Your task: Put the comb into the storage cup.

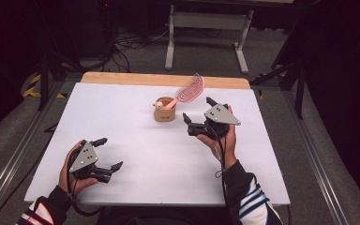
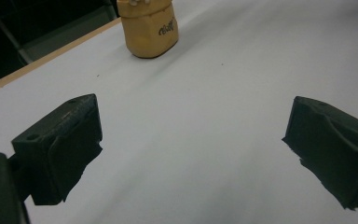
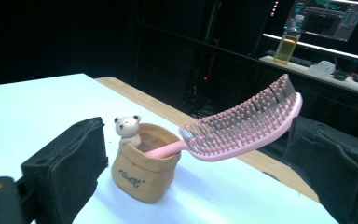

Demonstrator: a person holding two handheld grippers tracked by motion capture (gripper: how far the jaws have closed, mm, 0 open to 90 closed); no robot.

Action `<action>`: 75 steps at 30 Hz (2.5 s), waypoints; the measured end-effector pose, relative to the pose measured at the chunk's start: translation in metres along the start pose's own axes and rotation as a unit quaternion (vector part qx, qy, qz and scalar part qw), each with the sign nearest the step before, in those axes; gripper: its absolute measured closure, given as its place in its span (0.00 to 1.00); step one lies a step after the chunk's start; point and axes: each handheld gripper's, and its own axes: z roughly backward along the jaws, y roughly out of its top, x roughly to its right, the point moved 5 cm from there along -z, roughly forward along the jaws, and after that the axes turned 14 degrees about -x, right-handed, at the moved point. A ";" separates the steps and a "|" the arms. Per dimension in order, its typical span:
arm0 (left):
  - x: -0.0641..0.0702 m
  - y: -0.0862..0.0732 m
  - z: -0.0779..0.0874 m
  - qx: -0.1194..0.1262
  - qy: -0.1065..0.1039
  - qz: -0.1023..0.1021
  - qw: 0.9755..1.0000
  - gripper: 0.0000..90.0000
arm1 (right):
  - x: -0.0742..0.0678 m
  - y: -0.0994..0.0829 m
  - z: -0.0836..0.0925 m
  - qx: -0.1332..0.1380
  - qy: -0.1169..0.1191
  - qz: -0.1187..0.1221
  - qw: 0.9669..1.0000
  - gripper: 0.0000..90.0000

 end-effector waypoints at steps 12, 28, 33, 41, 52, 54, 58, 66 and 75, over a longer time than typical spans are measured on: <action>0.001 0.001 0.001 0.003 0.001 -0.003 1.000 0.05 | -0.013 -0.001 0.014 0.012 0.019 0.027 0.999 0.07; 0.002 0.001 0.001 0.001 -0.001 -0.006 1.000 0.05 | -0.019 -0.013 0.026 0.014 0.021 0.043 0.999 0.06; 0.002 0.001 0.001 0.000 -0.002 -0.008 1.000 0.05 | -0.021 -0.018 0.029 0.009 0.023 0.049 0.998 0.06; 0.003 0.001 0.000 0.000 -0.002 -0.007 1.000 0.05 | -0.024 -0.025 0.034 0.006 0.024 0.060 0.998 0.06; 0.003 0.001 -0.001 -0.001 -0.002 -0.008 1.000 0.05 | -0.025 -0.036 0.043 0.006 0.022 0.072 0.997 0.06; 0.004 0.001 -0.001 0.000 -0.003 -0.007 1.000 0.05 | -0.025 -0.038 0.043 0.004 0.022 0.074 0.997 0.06; 0.004 0.001 -0.001 0.000 -0.003 -0.009 1.000 0.05 | -0.025 -0.044 0.044 0.000 0.022 0.072 0.997 0.06; 0.004 0.001 0.000 -0.001 -0.003 -0.010 1.000 0.05 | -0.023 -0.056 0.046 -0.011 0.017 0.078 0.997 0.06; 0.004 0.001 0.000 -0.001 -0.003 -0.011 1.000 0.05 | -0.021 -0.070 0.048 -0.026 0.015 0.086 0.996 0.06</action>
